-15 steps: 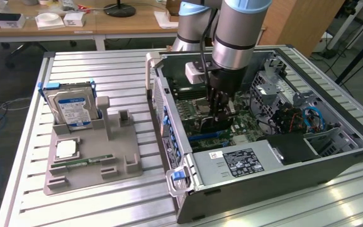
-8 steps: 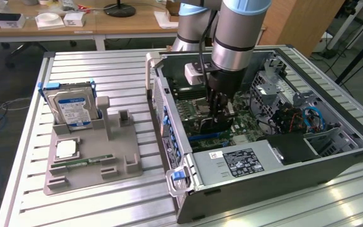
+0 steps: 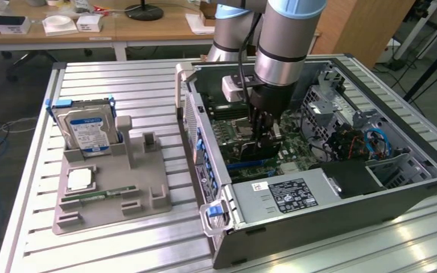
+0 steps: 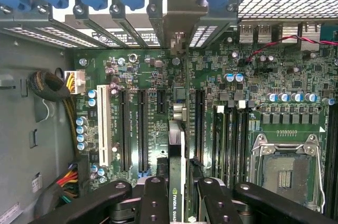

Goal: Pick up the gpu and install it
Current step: 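Insert the gpu into the slot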

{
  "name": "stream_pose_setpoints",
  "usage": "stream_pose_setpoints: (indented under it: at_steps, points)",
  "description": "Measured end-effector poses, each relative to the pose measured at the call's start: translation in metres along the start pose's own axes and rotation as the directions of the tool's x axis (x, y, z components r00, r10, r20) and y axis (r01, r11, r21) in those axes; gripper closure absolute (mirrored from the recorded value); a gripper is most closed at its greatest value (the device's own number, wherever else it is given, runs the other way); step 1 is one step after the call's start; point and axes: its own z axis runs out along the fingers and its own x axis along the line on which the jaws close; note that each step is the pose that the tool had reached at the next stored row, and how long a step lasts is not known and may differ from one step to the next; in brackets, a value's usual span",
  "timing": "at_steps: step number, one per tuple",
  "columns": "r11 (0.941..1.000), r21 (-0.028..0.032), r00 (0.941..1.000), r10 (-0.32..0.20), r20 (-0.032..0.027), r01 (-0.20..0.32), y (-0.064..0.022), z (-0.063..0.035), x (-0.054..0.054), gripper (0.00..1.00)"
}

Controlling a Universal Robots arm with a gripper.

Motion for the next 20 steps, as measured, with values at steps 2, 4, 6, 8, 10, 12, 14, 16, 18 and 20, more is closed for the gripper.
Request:
stream_pose_setpoints:
  at_steps: [2, 4, 6, 8, 10, 12, 14, 16, 18, 20]
  points:
    - [1.0, 0.0, 1.0, 0.0, -0.0001, 0.0, 0.0, 0.0, 0.0, 0.74]
    - [1.0, 0.0002, 1.0, 0.0, 0.0004, 0.0, 0.0, 0.001, -0.0001, 0.74]
    - [1.0, 0.0001, 1.0, 0.0, 0.0, 0.0, 0.0001, 0.0021, -0.0001, 0.74]
    - [1.0, 0.0001, 1.0, 0.001, 0.0, -0.001, 0.0003, 0.0036, -0.0001, 0.74]
    - [1.0, 0.0, 1.0, 0.001, -0.0004, -0.001, 0.0007, 0.0039, -0.0001, 0.74]
    - [1.0, 0.0002, 1.0, 0.001, -0.0002, -0.001, 0.0013, 0.0044, -0.0001, 0.74]
    - [1.0, 0.0002, 1.0, 0.0, -0.0001, 0.0, 0.0015, 0.0047, -0.0001, 0.74]
    - [1.0, 0.0, 1.0, 0.0, -0.0001, 0.0, 0.0016, 0.0047, -0.0001, 0.74]
    - [1.0, 0.0001, 1.0, 0.0, -0.0001, 0.0, 0.0016, 0.0047, -0.0001, 0.74]
    - [1.0, 0.0001, 1.0, 0.001, -0.0001, -0.001, 0.0016, 0.0047, -0.0001, 0.74]
